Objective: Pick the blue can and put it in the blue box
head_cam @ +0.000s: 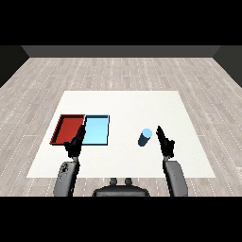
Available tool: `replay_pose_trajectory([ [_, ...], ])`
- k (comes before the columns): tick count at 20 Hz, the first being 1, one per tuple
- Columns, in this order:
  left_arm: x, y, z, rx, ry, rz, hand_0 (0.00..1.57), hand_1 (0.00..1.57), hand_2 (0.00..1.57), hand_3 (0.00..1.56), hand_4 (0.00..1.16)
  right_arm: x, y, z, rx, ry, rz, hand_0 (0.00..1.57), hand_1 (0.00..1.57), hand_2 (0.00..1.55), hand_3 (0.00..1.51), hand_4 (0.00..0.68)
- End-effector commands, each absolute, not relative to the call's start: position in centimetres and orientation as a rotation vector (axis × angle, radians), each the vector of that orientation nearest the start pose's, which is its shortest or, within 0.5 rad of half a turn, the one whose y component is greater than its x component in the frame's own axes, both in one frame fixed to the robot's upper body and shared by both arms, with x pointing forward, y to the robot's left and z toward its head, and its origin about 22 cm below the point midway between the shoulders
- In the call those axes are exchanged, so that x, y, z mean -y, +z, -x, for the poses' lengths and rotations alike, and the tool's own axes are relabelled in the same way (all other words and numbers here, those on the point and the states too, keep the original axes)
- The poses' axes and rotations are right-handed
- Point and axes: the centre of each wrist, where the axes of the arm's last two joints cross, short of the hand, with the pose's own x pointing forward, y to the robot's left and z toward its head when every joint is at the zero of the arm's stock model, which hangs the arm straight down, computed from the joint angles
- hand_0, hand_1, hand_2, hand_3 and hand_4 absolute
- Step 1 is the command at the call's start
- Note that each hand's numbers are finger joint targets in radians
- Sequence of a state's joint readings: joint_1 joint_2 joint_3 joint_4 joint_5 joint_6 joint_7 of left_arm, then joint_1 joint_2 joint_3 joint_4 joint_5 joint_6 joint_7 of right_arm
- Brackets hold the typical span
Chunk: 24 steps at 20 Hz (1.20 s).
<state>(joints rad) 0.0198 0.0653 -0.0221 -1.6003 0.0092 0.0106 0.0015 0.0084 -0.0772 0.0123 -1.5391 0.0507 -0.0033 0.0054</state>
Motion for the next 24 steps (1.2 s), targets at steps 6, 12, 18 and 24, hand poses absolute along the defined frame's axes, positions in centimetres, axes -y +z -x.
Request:
replay_pose_trajectory([
  [6, -25.2, 0.2, -24.4, 1.601, -0.084, -0.108, 0.00, 0.00, 0.00, 0.00, 0.00, 24.8, -1.7, -24.8, 1.567, 0.109, 0.097, 0.00, 0.00, 0.00, 0.00, 0.000],
  [12, -23.8, 1.1, -24.1, 1.929, -0.003, 0.076, 0.00, 0.00, 0.00, 0.00, 0.00, 24.2, 0.5, -23.3, 1.804, 0.037, -0.168, 0.00, 0.00, 0.00, 0.00, 0.000],
  [18, -25.3, 2.3, -24.8, 1.926, -0.026, 0.085, 0.00, 0.00, 0.00, 0.00, 0.00, 23.6, -0.5, -24.8, 1.832, 0.044, -0.152, 0.00, 0.00, 0.00, 0.00, 0.000],
  [24, -26.8, 0.5, -24.3, 1.927, -0.012, 0.072, 0.00, 0.00, 0.00, 0.00, 0.00, 24.7, 0.1, -26.8, 1.792, -0.007, -0.136, 0.00, 0.00, 0.00, 0.00, 0.000],
])
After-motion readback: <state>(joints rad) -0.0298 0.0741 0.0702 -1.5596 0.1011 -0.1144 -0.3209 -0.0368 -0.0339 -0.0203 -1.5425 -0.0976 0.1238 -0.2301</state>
